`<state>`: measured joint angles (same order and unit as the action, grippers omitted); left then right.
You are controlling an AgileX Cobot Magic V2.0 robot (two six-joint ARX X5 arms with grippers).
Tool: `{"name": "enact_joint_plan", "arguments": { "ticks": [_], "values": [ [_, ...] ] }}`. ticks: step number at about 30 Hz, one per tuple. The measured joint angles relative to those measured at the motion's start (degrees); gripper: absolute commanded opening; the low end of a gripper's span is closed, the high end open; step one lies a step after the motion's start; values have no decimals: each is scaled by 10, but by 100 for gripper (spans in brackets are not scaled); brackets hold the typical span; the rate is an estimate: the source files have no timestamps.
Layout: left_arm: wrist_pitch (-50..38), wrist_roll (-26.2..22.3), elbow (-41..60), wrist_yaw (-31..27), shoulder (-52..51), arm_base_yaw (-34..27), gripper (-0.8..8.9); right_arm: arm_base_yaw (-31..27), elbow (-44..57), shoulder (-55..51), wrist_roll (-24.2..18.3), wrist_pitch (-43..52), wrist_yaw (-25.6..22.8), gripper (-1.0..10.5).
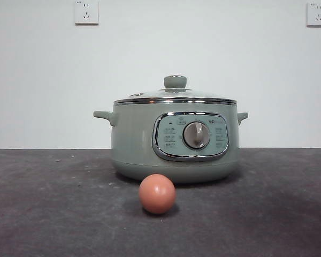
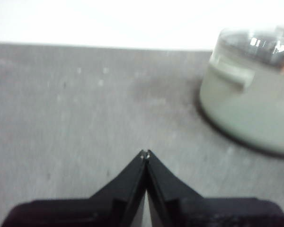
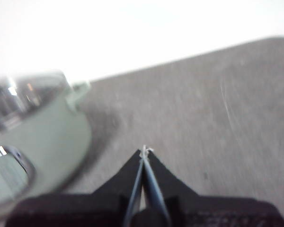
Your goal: Pick up the egg,open the lid,put the egg in the pot,close the lid
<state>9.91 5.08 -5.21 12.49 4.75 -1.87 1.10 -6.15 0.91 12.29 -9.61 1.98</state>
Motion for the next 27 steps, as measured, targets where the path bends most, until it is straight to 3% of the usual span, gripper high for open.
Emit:
{"name": "enact_joint_plan", "arguments": {
  "ticks": [5, 11, 20, 27],
  "values": [
    [17, 31, -61, 19, 20, 0, -6, 0, -72, 28, 6, -11, 5, -10],
    [81, 42, -155, 34, 74, 0, -6, 0, -186, 102, 3, -103, 60, -10],
    [175, 43, -326, 114, 183, 0, -6, 0, -388, 249, -64, -272, 144, -10],
    [300, -3, -446, 135, 256, 0, -6, 0, -523, 336, -133, -401, 176, -10]
  ]
}}
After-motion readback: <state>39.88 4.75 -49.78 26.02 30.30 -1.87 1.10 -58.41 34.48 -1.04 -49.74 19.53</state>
